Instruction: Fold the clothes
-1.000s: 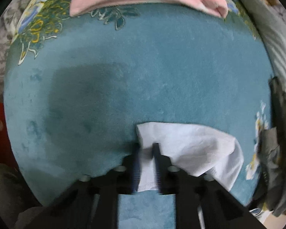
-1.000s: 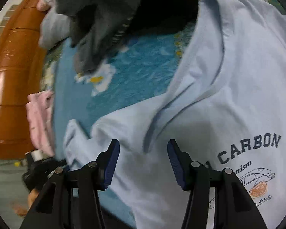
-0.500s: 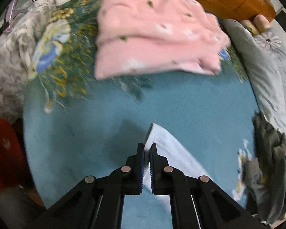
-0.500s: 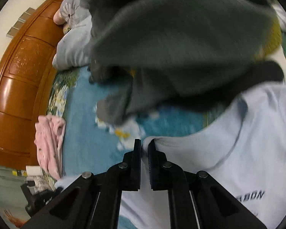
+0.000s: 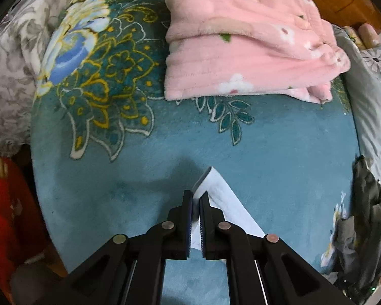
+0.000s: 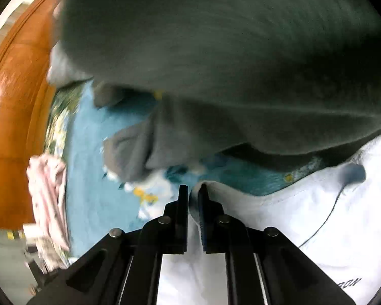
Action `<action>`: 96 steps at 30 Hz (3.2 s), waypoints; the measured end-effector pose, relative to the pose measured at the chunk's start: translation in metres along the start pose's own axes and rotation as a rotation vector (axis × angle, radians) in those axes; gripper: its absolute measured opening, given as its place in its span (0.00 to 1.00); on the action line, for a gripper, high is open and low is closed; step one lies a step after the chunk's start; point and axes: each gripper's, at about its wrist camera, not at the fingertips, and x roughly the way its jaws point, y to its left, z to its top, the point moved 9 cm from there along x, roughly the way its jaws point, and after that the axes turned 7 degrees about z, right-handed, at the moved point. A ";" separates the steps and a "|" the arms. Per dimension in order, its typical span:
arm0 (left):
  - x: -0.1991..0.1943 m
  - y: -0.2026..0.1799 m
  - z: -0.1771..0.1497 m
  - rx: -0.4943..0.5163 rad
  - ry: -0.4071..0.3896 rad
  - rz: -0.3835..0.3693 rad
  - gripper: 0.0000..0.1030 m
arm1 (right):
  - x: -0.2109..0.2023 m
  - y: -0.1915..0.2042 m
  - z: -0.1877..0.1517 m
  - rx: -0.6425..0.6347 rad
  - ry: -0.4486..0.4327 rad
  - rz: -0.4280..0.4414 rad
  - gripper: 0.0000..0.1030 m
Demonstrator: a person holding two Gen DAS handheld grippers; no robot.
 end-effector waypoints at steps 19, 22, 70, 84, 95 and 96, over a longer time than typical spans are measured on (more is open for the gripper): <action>-0.265 -0.154 -0.051 0.442 -0.172 -0.556 0.06 | -0.134 -0.071 -0.037 -0.050 -0.106 0.085 0.34; -0.275 -0.221 -0.104 0.603 -0.128 -0.613 0.06 | -0.142 -0.095 -0.040 0.019 -0.118 0.106 0.34; -0.043 -0.192 -0.204 0.657 0.126 -0.180 0.30 | -0.075 -0.082 -0.087 -0.568 0.086 -0.255 0.46; -0.036 -0.192 -0.198 0.556 0.220 -0.326 0.50 | -0.207 -0.092 -0.029 -0.306 -0.140 -0.017 0.05; 0.008 -0.237 -0.181 0.566 0.201 -0.280 0.51 | -0.155 -0.174 -0.008 -0.140 -0.089 -0.167 0.05; 0.013 -0.239 -0.177 0.553 0.201 -0.279 0.51 | -0.157 -0.175 -0.005 -0.132 -0.096 -0.170 0.05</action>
